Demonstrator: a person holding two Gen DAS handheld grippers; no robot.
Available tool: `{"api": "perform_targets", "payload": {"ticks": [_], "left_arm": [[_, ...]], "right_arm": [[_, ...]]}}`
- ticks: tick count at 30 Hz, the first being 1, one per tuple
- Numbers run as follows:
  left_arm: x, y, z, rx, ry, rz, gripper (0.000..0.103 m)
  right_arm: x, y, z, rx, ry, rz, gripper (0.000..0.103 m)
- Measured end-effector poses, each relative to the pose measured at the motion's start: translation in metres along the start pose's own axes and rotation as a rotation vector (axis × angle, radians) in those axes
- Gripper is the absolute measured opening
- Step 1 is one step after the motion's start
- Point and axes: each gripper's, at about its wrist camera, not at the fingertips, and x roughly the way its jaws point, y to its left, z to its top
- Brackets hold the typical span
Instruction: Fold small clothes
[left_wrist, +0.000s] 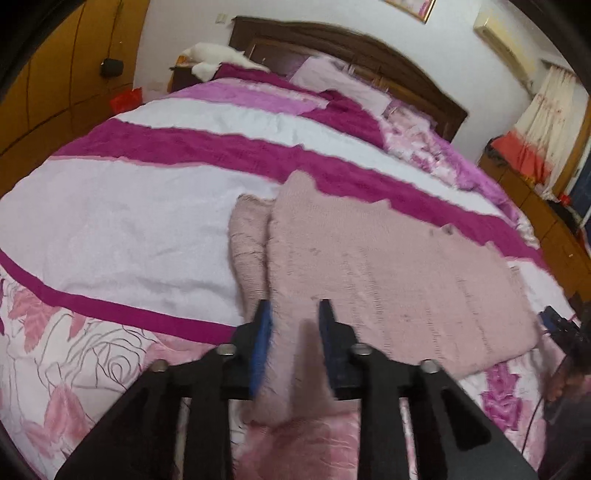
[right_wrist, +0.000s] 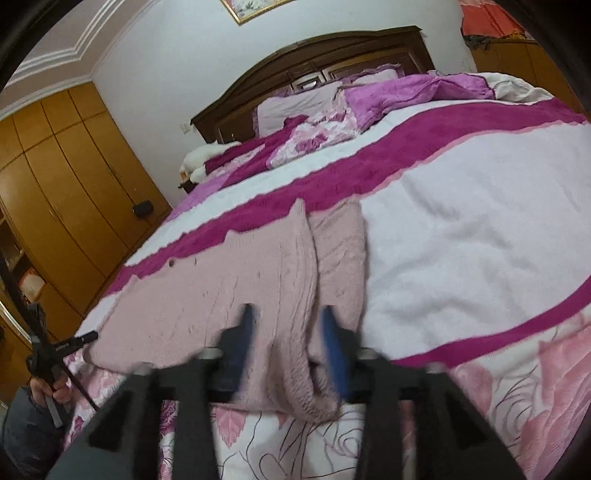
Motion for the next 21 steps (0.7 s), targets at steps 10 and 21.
{"api": "perform_targets", "payload": {"ticks": [10, 21], "left_arm": [[-0.001, -0.032, 0.004, 0.085, -0.054, -0.051, 0.02], [0.003, -0.011, 0.023, 0.011, -0.09, -0.036, 0.02]], "right_arm": [[0.064, -0.05, 0.01, 0.222, 0.156, 0.232, 0.075], [0.119, -0.05, 0.021, 0.258, 0.244, 0.275, 0.019]]}}
